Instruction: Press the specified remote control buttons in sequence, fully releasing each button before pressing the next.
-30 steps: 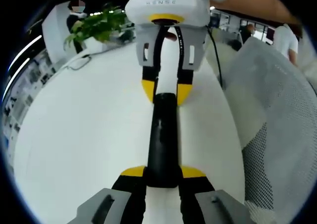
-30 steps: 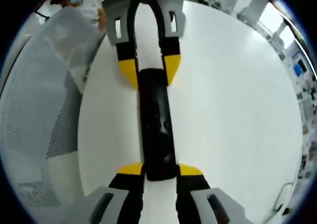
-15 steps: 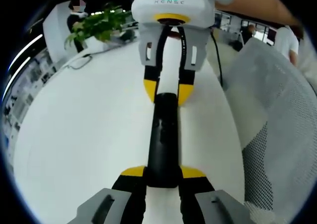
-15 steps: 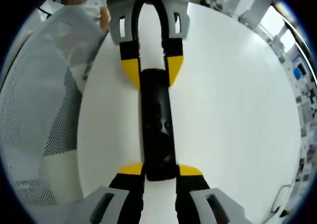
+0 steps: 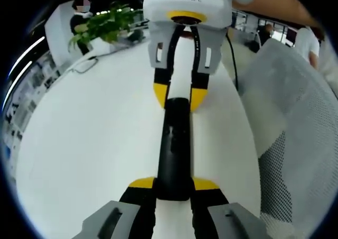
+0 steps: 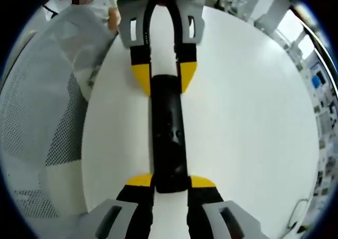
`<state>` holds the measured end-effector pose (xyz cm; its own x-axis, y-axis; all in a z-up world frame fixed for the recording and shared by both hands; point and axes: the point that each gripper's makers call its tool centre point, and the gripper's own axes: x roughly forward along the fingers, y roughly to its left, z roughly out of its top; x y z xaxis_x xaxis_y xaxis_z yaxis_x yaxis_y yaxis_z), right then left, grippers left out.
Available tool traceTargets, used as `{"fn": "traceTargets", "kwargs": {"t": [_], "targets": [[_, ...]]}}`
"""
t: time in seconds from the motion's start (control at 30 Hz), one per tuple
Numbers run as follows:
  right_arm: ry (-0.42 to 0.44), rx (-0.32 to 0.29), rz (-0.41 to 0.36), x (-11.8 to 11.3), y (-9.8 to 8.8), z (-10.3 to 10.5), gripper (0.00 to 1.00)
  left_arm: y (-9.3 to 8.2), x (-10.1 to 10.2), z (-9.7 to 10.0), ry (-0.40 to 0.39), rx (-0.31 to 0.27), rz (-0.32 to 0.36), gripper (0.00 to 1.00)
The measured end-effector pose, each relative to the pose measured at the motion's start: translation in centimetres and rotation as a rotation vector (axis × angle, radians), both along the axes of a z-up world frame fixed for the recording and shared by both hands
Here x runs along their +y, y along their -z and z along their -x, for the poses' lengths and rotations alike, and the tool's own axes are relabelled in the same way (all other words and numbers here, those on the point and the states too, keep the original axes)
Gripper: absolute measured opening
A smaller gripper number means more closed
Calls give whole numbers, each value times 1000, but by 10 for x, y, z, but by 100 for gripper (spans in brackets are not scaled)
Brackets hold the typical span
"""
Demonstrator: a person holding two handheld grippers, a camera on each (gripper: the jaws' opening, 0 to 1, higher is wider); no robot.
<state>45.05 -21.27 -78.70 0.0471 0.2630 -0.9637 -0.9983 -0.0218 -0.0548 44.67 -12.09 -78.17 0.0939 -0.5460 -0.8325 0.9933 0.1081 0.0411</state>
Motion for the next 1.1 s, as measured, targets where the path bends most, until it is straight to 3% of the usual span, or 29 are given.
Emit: {"fn": "traceTargets", "kwargs": {"t": [0.4, 1.1], "targets": [[2, -42, -30, -3, -13, -10, 20, -9, -2, -13, 2, -30, -4, 23], [13, -114, -67, -4, -29, -49, 20, -27, -2, -51, 18, -98, -17, 23]]}}
